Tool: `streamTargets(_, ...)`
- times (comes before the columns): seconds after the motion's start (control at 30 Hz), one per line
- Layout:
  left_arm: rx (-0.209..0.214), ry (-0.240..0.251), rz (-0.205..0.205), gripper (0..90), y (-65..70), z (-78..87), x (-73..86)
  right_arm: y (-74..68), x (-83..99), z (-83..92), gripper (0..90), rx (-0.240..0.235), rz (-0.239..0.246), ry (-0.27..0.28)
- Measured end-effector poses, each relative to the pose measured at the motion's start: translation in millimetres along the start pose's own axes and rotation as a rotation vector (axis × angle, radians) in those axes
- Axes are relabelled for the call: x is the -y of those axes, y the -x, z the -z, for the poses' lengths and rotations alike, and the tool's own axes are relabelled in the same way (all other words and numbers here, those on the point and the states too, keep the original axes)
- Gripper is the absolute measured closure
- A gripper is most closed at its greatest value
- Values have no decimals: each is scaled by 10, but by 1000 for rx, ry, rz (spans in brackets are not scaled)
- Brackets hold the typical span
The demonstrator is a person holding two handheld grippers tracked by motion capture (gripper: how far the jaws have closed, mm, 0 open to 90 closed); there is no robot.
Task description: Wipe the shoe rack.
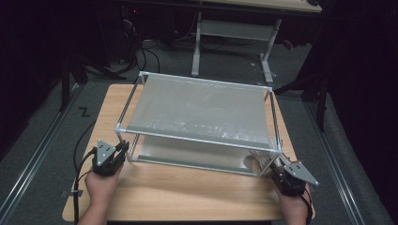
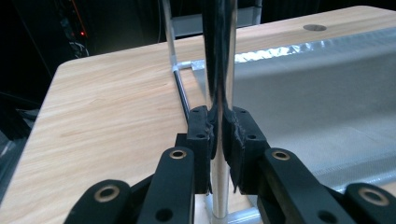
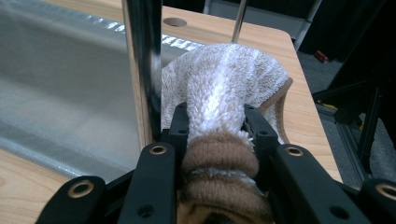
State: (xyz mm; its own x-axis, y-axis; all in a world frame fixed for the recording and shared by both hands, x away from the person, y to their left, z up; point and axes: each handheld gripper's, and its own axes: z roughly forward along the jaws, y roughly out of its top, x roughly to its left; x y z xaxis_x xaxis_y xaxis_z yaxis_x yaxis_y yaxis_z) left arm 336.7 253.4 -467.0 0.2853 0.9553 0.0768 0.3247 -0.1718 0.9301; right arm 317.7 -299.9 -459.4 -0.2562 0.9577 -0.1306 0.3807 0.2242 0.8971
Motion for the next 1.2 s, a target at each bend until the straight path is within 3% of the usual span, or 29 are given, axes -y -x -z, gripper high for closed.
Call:
streamTargets(0.2,-6,-7,-17,792,-38,-238,-97,5,-3,-7,699,7,0,-1)
streamTargets(0.5,-22,-19,11,794,-80,-599,-252,-15,-22,-18,699,15,4,4)
streamTargets(0.7,-25,-40,2,792,-100,-731,-329,-22,-28,-23,698,15,5,4)
streamTargets(0.73,-34,-41,-4,784,-93,-718,-334,-23,-28,-23,697,14,4,4)
streamTargets(0.83,-68,-29,-19,644,-79,-624,-324,-28,-19,-22,697,17,8,1)
streamTargets(1.0,-62,7,-22,603,-61,-295,-185,-29,-2,-40,697,15,11,-9)
streamTargets(1.1,-15,2,0,597,8,-104,-42,-42,13,-42,697,9,11,-16)
streamTargets(1.2,42,7,0,592,195,88,96,-78,17,-41,697,7,18,-20)
